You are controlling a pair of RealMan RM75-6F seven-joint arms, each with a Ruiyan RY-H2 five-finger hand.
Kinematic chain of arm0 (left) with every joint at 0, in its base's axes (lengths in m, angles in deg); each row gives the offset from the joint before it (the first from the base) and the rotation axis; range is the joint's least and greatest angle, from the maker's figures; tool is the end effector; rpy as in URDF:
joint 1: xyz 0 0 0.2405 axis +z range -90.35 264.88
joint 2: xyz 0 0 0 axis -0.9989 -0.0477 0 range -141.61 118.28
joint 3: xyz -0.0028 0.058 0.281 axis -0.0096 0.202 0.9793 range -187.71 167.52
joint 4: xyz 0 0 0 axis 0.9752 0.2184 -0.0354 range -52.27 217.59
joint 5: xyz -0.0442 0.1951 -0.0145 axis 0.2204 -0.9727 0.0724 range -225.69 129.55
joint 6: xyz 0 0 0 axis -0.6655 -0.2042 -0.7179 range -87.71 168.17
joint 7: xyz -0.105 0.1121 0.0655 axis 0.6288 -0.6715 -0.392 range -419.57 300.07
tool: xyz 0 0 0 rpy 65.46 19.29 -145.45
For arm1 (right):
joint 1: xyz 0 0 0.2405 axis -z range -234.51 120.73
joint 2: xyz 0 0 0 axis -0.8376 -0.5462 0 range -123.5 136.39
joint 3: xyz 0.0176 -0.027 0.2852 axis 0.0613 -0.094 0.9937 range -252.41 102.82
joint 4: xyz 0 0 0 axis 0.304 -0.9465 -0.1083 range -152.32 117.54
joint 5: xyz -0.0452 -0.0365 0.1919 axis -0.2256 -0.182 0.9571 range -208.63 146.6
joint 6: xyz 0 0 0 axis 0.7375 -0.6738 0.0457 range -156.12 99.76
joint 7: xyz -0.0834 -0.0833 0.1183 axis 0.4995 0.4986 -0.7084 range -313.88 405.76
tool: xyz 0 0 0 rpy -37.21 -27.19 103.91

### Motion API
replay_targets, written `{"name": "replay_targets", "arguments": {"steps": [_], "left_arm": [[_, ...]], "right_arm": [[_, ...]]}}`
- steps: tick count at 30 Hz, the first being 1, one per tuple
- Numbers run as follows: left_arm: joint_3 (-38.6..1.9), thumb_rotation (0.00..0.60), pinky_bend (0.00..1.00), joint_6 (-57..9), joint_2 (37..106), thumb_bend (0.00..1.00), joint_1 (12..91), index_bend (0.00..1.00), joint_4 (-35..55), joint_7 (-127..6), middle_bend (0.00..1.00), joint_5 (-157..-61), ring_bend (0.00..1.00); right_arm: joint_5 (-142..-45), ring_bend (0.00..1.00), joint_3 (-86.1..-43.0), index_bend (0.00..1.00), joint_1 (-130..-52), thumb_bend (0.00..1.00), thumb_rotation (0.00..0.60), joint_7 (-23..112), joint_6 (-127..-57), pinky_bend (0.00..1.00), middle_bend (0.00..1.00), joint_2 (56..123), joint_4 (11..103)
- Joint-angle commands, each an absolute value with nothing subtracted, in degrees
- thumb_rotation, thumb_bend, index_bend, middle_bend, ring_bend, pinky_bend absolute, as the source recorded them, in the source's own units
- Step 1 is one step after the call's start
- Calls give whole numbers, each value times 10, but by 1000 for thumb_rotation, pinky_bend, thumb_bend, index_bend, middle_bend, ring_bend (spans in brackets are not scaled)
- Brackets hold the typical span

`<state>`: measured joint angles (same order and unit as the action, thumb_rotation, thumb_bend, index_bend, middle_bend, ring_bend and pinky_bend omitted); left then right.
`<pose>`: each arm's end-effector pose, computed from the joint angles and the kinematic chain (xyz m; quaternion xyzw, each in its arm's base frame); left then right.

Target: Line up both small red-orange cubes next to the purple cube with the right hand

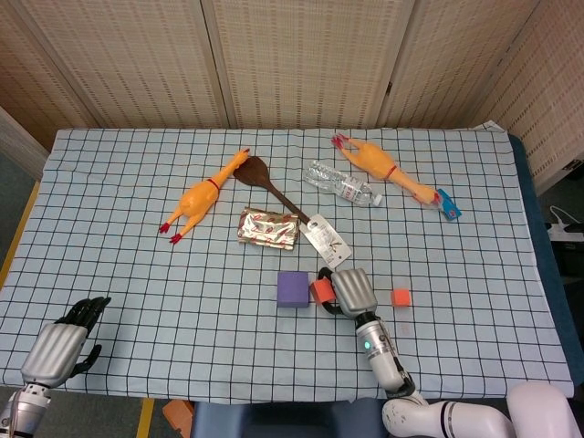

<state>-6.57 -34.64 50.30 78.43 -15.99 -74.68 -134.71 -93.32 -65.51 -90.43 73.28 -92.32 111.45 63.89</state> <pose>-0.3211 0.1974 0.1399 -0.7065 -0.3747 -0.2701 0.5362 -0.1737 -0.3229 -0.0891 0.6927 -0.4421 0.3710 0.4324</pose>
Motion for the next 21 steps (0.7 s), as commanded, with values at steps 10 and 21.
{"name": "replay_targets", "arguments": {"steps": [10, 21], "left_arm": [[-65, 600, 435, -346, 503, 424, 784, 37, -161, -749, 89, -1346, 90], [-65, 600, 435, -345, 503, 426, 784, 40, -163, -751, 90, -1345, 93]], "right_arm": [[-927, 869, -657, 78, -901, 128, 600, 747, -917, 852, 843, 1085, 662], [-927, 891, -685, 305, -865, 176, 600, 756, -933, 861, 865, 963, 786]]}}
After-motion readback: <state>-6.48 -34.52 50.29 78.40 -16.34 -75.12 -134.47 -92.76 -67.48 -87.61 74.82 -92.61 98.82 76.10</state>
